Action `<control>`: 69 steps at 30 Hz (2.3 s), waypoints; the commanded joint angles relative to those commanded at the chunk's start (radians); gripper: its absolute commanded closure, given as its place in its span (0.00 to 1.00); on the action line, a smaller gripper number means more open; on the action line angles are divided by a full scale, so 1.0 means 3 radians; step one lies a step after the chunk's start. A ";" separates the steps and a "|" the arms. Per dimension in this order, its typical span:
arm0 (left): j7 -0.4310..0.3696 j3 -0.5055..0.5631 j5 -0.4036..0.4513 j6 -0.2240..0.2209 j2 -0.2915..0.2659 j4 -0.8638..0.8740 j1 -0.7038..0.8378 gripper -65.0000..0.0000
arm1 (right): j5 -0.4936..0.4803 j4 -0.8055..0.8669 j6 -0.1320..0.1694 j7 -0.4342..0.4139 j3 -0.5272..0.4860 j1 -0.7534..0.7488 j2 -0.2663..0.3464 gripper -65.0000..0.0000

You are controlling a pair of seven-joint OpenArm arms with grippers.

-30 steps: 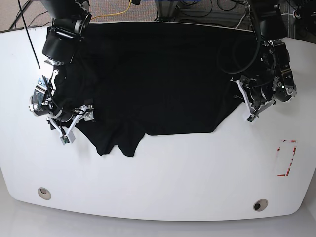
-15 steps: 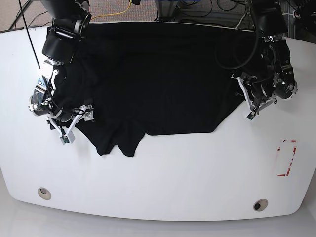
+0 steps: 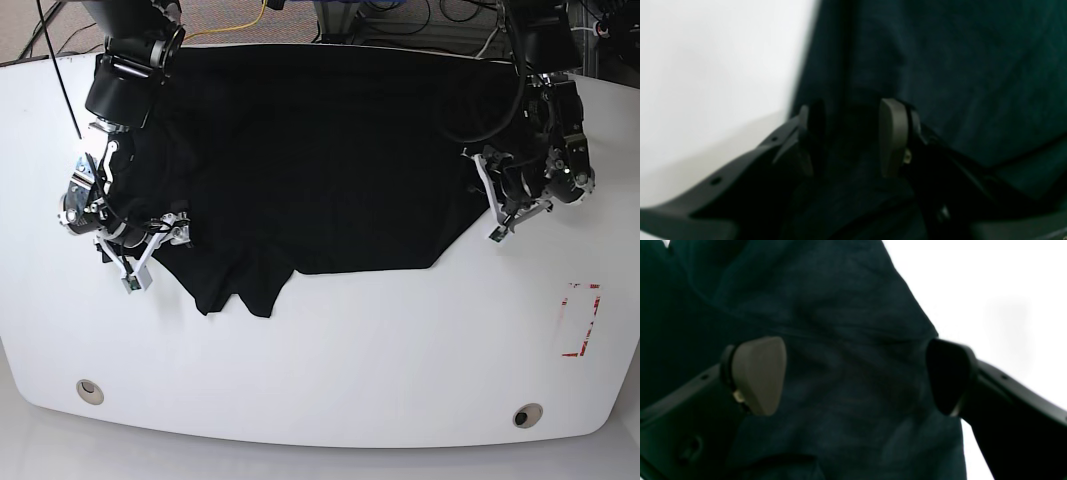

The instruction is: Layout the t-shirt on the table in an organized manner, then fold the t-shirt properly

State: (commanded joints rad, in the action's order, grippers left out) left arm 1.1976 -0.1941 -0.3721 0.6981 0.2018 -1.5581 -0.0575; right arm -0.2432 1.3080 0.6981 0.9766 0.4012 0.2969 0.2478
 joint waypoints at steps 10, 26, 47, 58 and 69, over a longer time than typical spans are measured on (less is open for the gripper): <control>0.0000 0.0000 0.0000 0.0000 -0.0005 0.0000 0.0000 0.61 | 0.0000 0.0000 0.0000 0.0000 0.0005 0.0000 0.0000 0.00; 0.0000 0.0000 0.0020 0.0000 0.0000 0.0000 0.0000 1.00 | 0.0000 0.0000 0.0000 0.0000 0.0005 0.0000 0.0000 0.00; 0.0000 0.0005 0.0026 0.0000 0.0292 -0.0378 -0.0082 1.00 | 0.0000 0.0153 0.0000 0.0026 0.0072 -0.0005 -0.0005 0.00; 0.0000 0.0020 0.0036 0.0000 0.0624 -0.0066 -0.0481 1.00 | 0.0000 0.0164 0.0000 0.0107 0.0072 0.0005 -0.0005 0.00; -0.0020 0.0455 0.0256 0.0000 0.0777 0.0425 -0.1008 1.00 | -0.0148 0.0164 0.0000 0.0118 0.0077 -0.0015 -0.0005 0.00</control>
State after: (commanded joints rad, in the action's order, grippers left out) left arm 1.1914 -0.0575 -0.2954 0.6981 0.4350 -1.4308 -0.3598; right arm -0.2877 1.3571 0.6981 1.0119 0.4242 0.2923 0.2463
